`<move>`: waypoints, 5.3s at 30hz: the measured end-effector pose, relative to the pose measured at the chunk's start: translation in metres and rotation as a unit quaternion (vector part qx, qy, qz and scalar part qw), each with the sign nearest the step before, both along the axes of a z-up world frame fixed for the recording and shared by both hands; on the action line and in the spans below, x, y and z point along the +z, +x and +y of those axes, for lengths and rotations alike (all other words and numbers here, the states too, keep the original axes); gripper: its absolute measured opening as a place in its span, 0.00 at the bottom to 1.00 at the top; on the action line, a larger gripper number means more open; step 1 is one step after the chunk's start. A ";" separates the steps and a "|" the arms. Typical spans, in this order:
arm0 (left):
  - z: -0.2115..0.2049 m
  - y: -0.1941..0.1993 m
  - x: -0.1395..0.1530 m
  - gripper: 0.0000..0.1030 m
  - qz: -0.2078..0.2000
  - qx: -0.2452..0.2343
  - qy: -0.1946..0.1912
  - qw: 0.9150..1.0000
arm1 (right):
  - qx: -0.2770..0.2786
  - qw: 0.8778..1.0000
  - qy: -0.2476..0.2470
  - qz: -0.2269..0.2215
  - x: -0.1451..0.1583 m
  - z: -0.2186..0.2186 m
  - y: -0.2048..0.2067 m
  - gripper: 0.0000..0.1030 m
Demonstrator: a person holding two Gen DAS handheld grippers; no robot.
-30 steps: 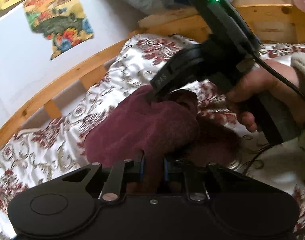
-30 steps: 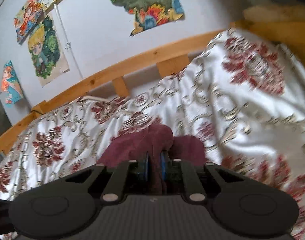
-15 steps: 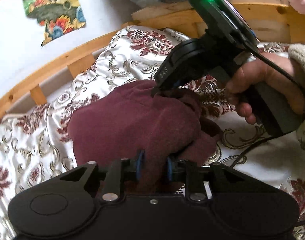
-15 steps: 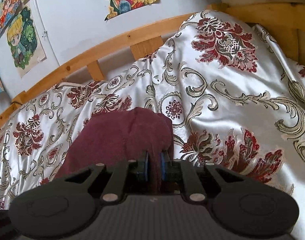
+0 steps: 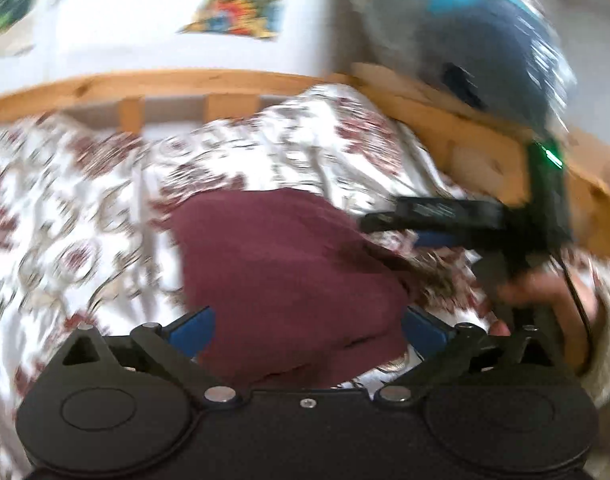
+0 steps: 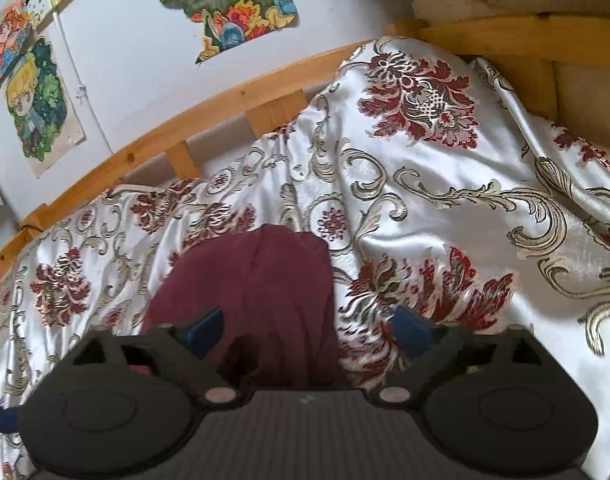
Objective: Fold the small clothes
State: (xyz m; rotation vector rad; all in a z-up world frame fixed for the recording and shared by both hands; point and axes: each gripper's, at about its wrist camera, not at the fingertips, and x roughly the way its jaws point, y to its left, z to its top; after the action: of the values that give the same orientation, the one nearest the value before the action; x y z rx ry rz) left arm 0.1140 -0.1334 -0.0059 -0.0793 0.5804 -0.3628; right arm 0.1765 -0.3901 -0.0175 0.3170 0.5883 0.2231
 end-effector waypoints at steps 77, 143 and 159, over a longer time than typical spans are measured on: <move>0.044 0.061 -0.061 0.99 0.191 0.144 -0.064 0.969 | 0.039 0.998 0.034 0.018 -0.032 -0.005 0.061 0.13; 0.051 0.101 -0.059 0.97 0.236 0.056 -0.120 0.963 | 0.084 0.992 0.078 0.048 -0.060 0.014 0.054 0.66; 0.060 0.107 -0.062 0.67 0.252 0.034 -0.169 0.952 | 0.059 0.978 0.188 0.072 -0.072 -0.010 0.065 0.58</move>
State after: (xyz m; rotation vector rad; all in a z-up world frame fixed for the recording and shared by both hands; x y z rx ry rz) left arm 0.2210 -0.0737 -0.0678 -0.5328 1.0135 -0.3730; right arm 0.2417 -0.4000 -0.0897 0.6698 0.7092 0.4295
